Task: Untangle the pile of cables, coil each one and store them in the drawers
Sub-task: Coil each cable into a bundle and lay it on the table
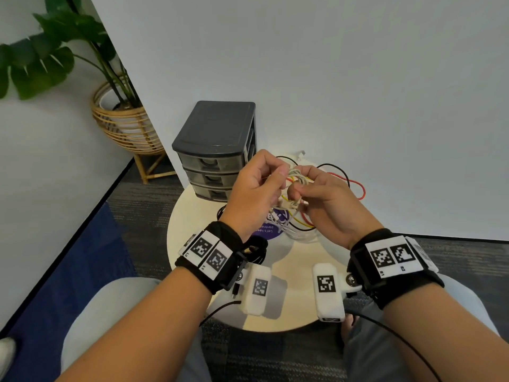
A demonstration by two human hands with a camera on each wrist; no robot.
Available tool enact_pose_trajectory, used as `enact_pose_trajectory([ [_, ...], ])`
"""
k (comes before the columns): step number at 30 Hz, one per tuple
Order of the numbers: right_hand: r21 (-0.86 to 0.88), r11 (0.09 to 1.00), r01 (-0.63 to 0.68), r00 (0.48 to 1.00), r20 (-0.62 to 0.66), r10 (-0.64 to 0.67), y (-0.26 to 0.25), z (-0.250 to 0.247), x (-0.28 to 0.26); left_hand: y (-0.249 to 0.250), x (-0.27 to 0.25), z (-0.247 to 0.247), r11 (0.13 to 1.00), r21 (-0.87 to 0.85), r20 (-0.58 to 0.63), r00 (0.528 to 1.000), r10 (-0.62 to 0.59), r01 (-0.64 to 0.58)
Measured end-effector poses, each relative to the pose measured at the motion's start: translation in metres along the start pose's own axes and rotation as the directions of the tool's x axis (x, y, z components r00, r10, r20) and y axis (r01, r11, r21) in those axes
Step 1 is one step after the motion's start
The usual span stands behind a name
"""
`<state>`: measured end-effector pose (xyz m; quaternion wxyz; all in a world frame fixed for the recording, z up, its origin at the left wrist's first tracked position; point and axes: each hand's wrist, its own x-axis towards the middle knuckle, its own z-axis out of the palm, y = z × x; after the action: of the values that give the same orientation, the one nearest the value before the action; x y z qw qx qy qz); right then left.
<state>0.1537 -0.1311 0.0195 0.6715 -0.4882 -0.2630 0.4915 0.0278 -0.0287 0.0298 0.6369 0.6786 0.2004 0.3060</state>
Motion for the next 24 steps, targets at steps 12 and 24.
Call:
enact_pose_trajectory([
  [12,-0.662,0.707,0.249,0.941,-0.007,-0.338,0.004,0.01,-0.006,0.009,0.001,-0.003,0.982,0.168,-0.053,0.993,0.101,-0.09],
  [24,-0.802,0.551,0.23,0.958,0.085,-0.275,0.006,0.002,-0.004,0.015,0.0,-0.02,0.988,-0.08,-0.185,0.972,-0.147,0.134],
])
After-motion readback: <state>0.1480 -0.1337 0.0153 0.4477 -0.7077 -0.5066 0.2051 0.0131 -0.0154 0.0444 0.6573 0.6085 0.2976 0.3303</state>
